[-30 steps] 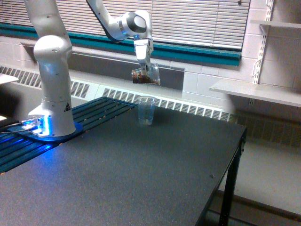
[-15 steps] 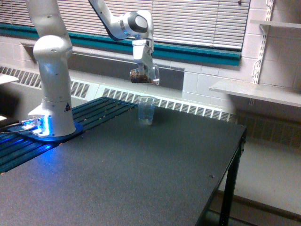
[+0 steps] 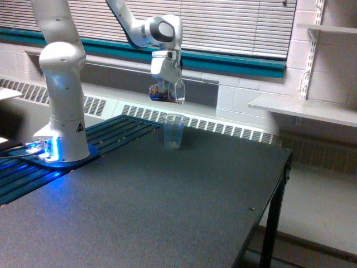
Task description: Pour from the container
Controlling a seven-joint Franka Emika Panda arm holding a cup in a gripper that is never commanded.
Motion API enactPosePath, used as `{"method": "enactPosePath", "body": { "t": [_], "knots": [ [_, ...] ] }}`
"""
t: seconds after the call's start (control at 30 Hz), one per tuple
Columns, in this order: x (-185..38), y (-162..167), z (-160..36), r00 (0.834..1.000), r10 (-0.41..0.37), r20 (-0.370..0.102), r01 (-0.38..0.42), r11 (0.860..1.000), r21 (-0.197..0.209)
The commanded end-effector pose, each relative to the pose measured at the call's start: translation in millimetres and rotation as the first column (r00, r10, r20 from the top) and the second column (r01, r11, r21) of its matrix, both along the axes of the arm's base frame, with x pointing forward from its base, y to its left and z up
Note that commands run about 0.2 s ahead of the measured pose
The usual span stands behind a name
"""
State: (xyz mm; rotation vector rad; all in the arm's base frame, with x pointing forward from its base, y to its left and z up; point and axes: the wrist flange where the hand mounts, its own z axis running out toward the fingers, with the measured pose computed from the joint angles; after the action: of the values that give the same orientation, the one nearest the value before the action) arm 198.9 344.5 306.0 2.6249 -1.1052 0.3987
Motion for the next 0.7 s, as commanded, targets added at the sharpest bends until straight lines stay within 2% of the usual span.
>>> {"method": "enactPosePath", "body": {
  "t": [0.03,0.23,0.7],
  "knots": [
    [3.3,-7.8,2.0,0.995,-0.095,0.014,0.095,0.995,0.017],
    [3.2,-16.8,2.0,0.99,-0.138,0.005,0.138,0.99,0.023],
    [-3.9,-10.4,2.2,0.993,-0.111,-0.028,0.113,0.99,0.08]
  ]
}}
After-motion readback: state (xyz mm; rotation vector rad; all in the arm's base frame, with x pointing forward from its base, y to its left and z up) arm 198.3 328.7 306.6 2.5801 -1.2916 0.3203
